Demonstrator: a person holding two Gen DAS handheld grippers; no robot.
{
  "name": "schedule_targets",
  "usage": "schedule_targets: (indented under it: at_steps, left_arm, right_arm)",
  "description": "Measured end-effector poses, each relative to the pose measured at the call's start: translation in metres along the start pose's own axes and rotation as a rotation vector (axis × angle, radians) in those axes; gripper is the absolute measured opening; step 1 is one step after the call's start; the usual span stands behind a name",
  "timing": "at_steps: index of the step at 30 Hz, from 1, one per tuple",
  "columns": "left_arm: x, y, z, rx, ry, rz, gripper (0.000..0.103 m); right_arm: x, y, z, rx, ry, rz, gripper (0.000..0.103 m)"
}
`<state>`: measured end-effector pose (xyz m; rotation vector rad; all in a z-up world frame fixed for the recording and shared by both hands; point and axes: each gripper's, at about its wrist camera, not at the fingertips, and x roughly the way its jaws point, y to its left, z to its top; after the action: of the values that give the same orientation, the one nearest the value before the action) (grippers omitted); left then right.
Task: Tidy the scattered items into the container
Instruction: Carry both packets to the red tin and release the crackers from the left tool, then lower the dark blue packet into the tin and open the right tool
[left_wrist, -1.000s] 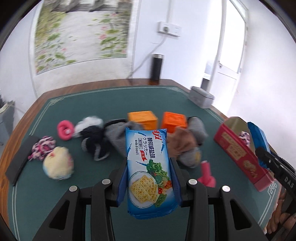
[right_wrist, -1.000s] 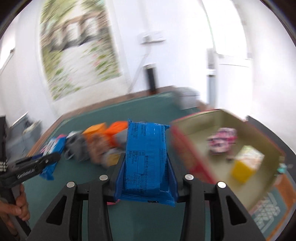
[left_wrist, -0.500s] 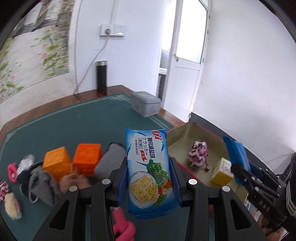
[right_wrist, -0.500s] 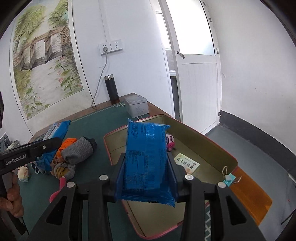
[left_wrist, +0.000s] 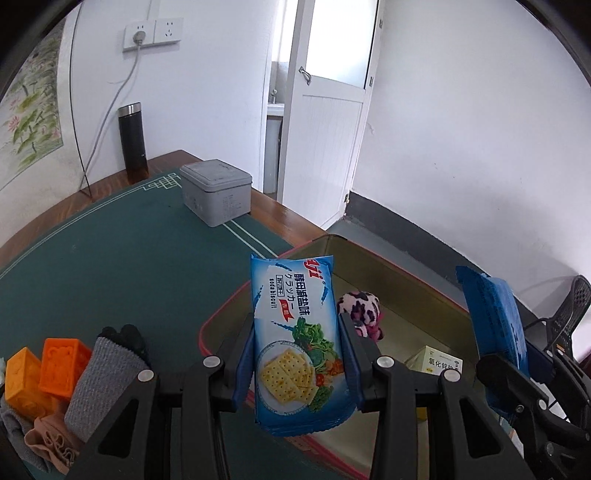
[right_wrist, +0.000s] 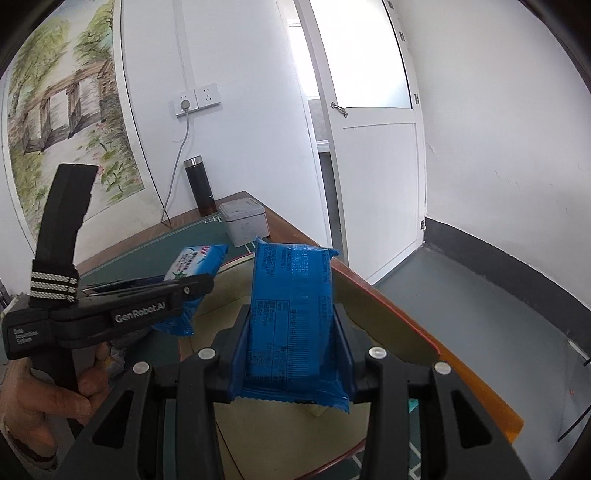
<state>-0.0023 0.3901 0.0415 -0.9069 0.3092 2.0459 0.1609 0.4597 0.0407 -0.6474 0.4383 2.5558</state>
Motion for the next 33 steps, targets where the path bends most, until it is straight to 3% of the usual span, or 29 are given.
schedule_targets:
  at_steps: [4,7,8,15,23,30,33]
  left_arm:
    - [0.007,0.001,0.000,-0.006,0.029,-0.024,0.049]
    - [0.001,0.005,-0.001,-0.010,0.015,-0.027,0.075]
    - [-0.001,0.007,-0.001,-0.016,0.010,-0.029,0.080]
    - [-0.020,0.026,-0.003,-0.063,-0.019,-0.020,0.080]
    - [-0.036,0.044,-0.011,-0.069,-0.059,0.062,0.080]
    - [-0.045,0.054,-0.013,-0.067,-0.088,0.108,0.080]
    - [-0.047,0.057,-0.014,-0.071,-0.091,0.112,0.080]
  right_arm:
    - [0.003,0.001,0.004,0.000,0.002,-0.006,0.044]
    - [0.007,0.002,0.005,0.009,0.010,-0.005,0.044]
    - [0.007,0.001,0.005,0.015,0.011,-0.003,0.044]
    - [0.009,0.002,0.006,0.021,0.017,-0.012,0.044]
    - [0.021,0.016,0.011,-0.010,0.064,-0.012,0.045]
    - [0.023,0.022,0.011,-0.016,0.074,-0.045,0.062]
    - [0.018,0.027,0.011,-0.019,0.057,-0.036,0.063]
